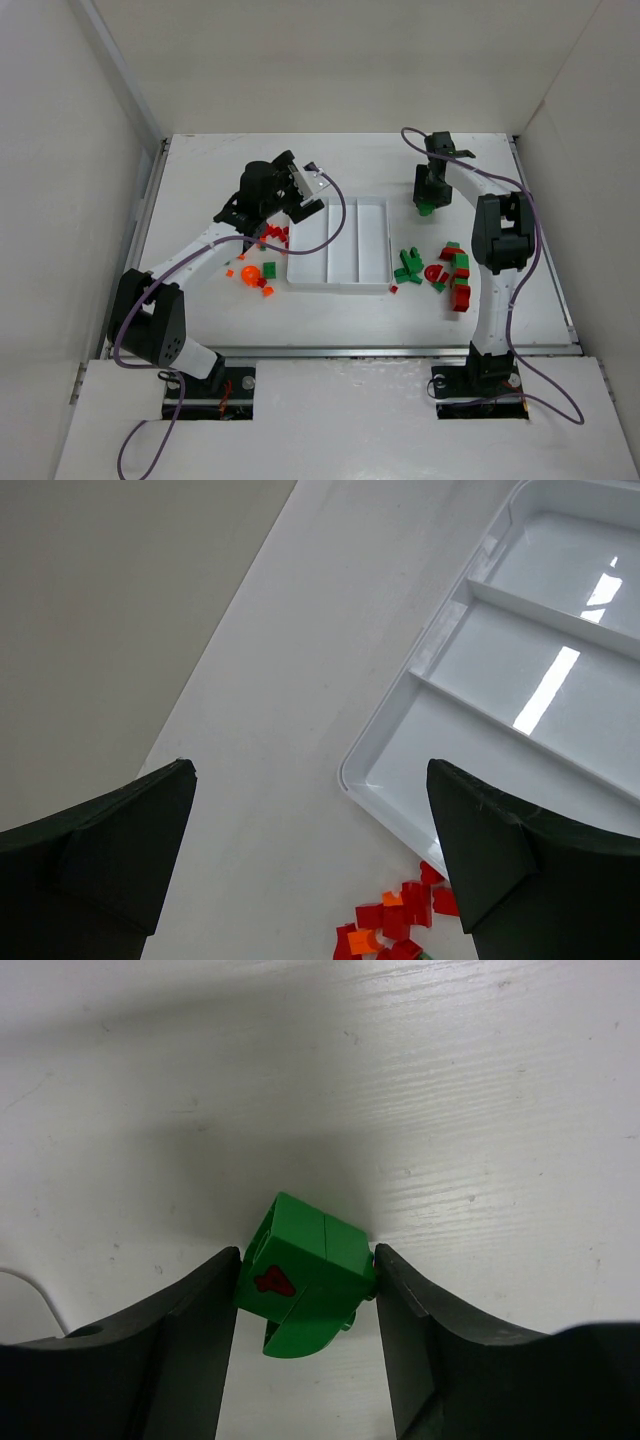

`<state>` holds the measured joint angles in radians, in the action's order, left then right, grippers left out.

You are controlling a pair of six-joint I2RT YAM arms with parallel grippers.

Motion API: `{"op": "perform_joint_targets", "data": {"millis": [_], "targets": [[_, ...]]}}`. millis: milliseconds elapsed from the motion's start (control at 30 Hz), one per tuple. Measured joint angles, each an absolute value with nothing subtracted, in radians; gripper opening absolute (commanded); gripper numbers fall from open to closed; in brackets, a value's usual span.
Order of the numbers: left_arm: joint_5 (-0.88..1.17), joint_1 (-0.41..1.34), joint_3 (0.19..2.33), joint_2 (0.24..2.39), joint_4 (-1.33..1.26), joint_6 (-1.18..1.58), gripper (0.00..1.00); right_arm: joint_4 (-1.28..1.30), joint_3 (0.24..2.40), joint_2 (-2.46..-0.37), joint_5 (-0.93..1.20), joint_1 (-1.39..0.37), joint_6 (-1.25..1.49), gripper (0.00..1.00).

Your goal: Sort the legos into containers by color

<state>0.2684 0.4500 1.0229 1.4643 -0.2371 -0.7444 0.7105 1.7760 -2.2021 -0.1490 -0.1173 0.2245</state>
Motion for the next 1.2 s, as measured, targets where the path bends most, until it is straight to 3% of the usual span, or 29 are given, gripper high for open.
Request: {"op": "perform_joint_targets", "data": {"millis": [67, 167, 367, 533, 733, 833, 1200], "targets": [[0.268, 0.45, 1.023, 1.464, -0.237, -0.75, 1.0, 0.706, 1.772, -2.201, -0.149, -0.117, 0.223, 0.24], [0.269, 0.45, 1.023, 1.464, -0.238, -0.755, 1.0, 0.694, 1.76, -2.194, -0.143, -0.117, 0.205, 0.19], [0.284, 0.45, 1.023, 1.464, -0.238, -0.763, 1.0, 0.671, 1.688, -2.117, -0.109, -0.117, 0.146, 0.16], [0.34, 0.45, 1.032, 1.465, -0.227, -0.768, 1.0, 0.617, 1.624, -1.913, -0.006, -0.131, 0.076, 0.16], [0.513, 0.45, 1.179, 1.491, -0.192, -0.776, 1.0, 0.529, 1.622, -1.648, 0.246, -0.259, -0.05, 0.16], [0.632, 0.45, 1.26, 1.498, -0.179, -0.807, 0.92, 0.522, 1.628, -1.607, 0.419, -0.311, -0.091, 0.16], [0.844, 0.453, 1.302, 1.496, 0.059, -1.42, 0.9, 0.659, 1.644, -1.684, 0.831, -0.296, -0.175, 0.12]]}}
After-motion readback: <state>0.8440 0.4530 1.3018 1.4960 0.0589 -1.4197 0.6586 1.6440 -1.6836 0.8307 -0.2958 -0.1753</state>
